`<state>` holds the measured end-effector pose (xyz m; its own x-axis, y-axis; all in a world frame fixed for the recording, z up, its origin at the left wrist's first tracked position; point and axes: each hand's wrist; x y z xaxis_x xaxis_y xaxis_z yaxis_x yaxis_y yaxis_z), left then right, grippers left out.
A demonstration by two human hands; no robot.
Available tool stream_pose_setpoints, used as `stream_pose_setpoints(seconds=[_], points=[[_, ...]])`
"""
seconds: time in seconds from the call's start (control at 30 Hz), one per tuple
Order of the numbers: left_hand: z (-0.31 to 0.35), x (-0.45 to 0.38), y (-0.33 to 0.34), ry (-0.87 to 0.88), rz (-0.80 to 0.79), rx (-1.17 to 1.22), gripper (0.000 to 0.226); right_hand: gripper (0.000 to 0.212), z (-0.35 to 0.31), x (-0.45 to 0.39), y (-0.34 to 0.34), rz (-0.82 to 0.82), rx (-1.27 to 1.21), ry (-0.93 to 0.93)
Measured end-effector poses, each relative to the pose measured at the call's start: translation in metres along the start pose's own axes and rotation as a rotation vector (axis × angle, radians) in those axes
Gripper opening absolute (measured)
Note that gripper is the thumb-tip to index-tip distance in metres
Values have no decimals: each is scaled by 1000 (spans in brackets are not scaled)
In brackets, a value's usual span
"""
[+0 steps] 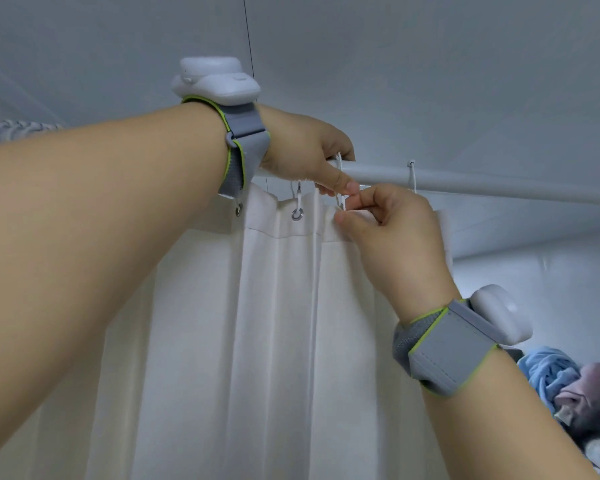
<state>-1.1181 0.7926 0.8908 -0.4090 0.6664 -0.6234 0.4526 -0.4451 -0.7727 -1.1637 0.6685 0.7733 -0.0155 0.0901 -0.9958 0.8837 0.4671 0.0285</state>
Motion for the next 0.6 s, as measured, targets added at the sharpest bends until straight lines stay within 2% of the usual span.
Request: stream_pose_setpoints(seconds=[0.1, 0.13, 0.17, 0.23, 0.33, 0.4, 0.53, 0.6], points=[[0, 3, 0, 2, 10, -65, 35, 21, -5, 7, -8, -195, 225, -105], [1, 3, 1, 8, 17, -68, 36, 25, -7, 10, -11, -205, 289, -150], [0, 3, 2, 7, 35, -71, 36, 25, -8, 12, -12, -163, 304, -206], [1, 4, 6, 7, 70, -69, 36, 20, -7, 16, -19, 24, 263, -289], [4, 6, 9, -8, 71, -57, 32, 23, 1, 17, -33, 270, 355, -327], [6, 5, 10, -17, 63, -59, 29, 29, 9, 14, -38, 305, 368, -237], [9, 5, 14, -7, 139, -101, 18, 28, 15, 5, -38, 187, 119, 29], [7, 5, 16, -2, 177, -121, 17, 27, 17, 4, -36, 145, 84, 106]])
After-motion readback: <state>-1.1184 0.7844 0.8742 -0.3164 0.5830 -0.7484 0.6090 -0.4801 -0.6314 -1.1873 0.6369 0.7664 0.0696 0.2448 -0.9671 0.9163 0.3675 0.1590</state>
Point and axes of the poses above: each hand's wrist, its own x-axis away from the middle knuckle, its own y-axis out of the palm, z = x × y, and after that the axes turned 14 degrees about -y, right-handed
